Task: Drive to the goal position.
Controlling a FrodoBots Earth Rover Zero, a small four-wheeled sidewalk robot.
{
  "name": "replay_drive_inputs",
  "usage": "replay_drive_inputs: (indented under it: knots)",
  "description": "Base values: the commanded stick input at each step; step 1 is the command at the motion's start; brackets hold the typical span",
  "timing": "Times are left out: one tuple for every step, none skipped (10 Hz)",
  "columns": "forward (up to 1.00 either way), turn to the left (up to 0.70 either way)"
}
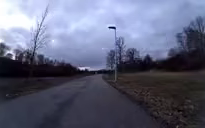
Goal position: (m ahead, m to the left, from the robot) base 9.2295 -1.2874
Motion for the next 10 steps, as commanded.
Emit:
replay_drive_inputs:
  knots:
    - [0.5,0.0]
    - [0.5,0.0]
    - [0.5,0.0]
    - [0.5,0.0]
    - [0.5,0.0]
    - [0.5,0.0]
    - [0.5,0.0]
    - [0.5,0.0]
    - [0.5,0.0]
    - [0.5,0.0]
